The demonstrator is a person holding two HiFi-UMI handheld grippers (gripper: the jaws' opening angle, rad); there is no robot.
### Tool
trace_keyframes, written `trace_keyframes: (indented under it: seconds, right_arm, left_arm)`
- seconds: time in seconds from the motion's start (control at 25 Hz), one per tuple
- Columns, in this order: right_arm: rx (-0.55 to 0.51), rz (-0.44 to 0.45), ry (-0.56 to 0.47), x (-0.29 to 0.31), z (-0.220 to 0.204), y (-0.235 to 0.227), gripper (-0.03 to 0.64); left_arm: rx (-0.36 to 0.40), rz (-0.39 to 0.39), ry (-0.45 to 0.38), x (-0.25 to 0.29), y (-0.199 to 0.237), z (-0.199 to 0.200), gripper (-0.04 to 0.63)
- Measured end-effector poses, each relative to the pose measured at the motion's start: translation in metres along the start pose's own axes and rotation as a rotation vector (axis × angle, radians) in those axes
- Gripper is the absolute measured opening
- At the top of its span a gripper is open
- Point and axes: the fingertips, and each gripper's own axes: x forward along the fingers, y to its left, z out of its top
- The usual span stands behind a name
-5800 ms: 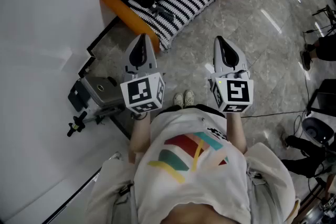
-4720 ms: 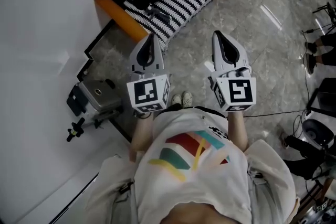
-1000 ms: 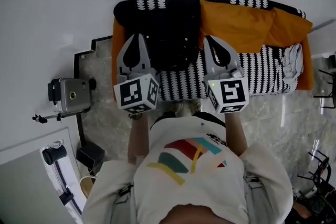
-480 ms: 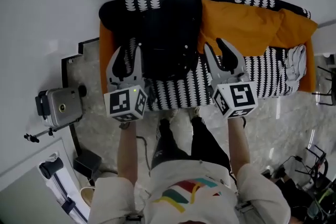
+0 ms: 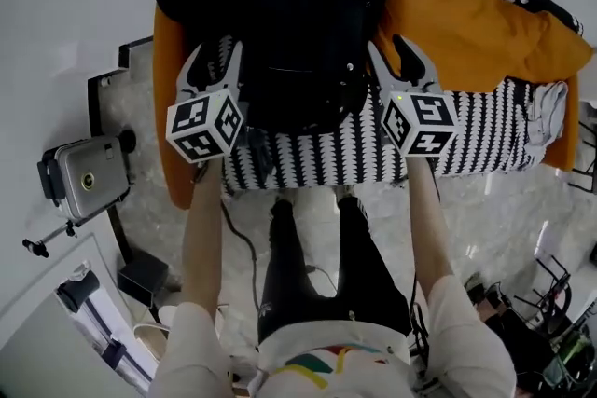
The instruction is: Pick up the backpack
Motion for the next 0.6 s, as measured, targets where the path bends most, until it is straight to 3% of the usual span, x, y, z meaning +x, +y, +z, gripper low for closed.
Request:
trace_keyframes:
  seconds: [0.16,0.28,0.36,0.48,0.6]
  right_arm:
    - [0.022,-0.052,0.108,0.045,-0.043,-0.017,0.185]
    - [-0.05,-0.141,0.178,0.063,-0.06,-0.04,0.145]
    - [-0.093,-0.184,0.222,0.073,-0.068,-0.052,0.117]
    - [-0.045,-0.157,0.263,0.083,-0.079,-0.054,0.164]
    - [0.015,-0.122,0.292,0.089,-0.086,-0.055,0.167]
  left_arm:
    - [0.012,0.019,0.075,0.041,0.031,-0.024,0.236]
    - [0.045,0.068,0.179,0.066,0.051,-0.044,0.228]
    - [0.058,0.089,0.231,0.08,0.061,-0.052,0.186]
    - [0.071,0.029,0.26,0.094,0.061,-0.056,0.186]
    - [0.067,-0.024,0.279,0.105,0.057,-0.058,0.201]
